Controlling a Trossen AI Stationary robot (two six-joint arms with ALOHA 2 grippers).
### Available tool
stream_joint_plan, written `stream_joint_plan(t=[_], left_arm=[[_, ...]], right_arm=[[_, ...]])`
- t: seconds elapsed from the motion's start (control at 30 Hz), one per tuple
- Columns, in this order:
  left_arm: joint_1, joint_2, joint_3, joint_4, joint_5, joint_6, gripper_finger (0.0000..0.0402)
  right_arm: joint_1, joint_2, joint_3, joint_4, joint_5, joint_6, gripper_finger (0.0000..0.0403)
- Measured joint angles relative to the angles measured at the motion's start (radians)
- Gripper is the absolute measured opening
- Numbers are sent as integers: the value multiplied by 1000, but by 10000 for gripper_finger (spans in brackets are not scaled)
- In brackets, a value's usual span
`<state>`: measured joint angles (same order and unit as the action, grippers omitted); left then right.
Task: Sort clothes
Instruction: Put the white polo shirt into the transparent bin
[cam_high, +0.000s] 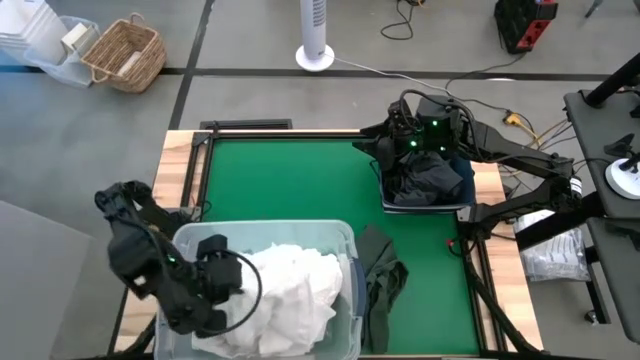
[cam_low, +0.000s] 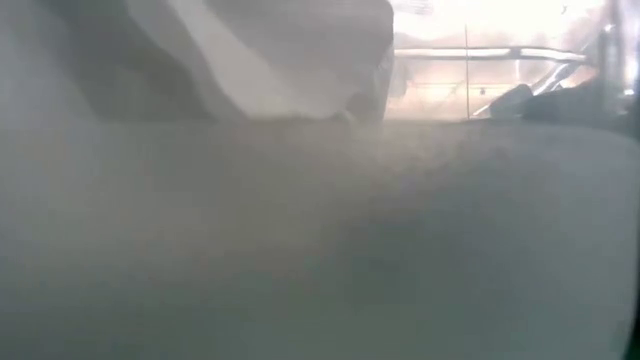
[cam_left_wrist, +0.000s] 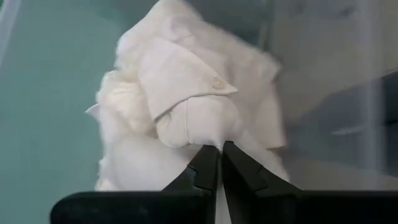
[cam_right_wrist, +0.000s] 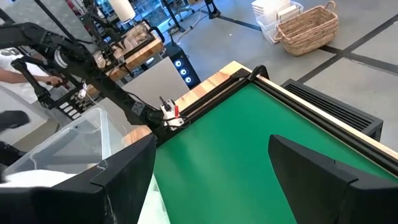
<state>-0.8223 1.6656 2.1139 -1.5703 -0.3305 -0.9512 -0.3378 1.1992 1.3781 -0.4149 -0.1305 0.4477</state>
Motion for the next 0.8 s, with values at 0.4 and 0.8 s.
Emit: stream_joint_plan(t=[0.4,0.8], left_arm=[[86,-64,-350,25,70,28,0],[88,-66,-597,347,212,132,0]], right_arm=[[0,0,0,0,0,-2,298],[0,0,0,-1,0,-6,295]])
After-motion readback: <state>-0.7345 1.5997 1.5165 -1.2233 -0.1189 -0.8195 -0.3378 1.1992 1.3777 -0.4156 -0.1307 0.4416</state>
